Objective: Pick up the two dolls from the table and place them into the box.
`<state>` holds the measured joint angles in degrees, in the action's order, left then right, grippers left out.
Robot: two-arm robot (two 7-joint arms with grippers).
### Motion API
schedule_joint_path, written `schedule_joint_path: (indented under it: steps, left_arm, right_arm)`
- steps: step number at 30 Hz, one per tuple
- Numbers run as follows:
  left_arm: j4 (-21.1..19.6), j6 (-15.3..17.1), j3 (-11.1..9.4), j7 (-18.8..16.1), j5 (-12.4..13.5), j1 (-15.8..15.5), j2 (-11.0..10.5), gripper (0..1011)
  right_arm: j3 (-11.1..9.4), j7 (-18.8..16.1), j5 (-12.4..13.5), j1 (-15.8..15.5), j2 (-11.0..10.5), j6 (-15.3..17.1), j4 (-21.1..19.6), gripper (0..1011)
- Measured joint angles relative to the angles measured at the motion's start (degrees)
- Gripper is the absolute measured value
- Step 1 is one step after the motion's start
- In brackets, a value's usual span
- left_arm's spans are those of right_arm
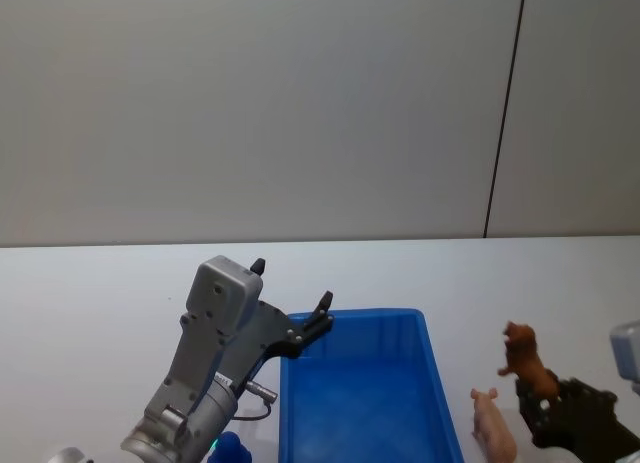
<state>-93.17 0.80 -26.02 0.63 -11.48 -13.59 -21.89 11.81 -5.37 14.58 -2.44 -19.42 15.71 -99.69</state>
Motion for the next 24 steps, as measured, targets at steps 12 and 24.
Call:
schedule_joint_path:
  steps: [12,24]
  left_arm:
    - [0.0,0.0,0.0,0.0,0.0,0.0,0.0,1001]
    - [0.0,0.0,0.0,0.0,0.0,0.0,0.0,1001]
  right_arm:
    - [1.7,-6.9,-0.9,3.5,2.3,-0.7,-0.2,311]
    - [4.5,-14.5,-2.1,8.4,6.5,0.2,4.9,338]
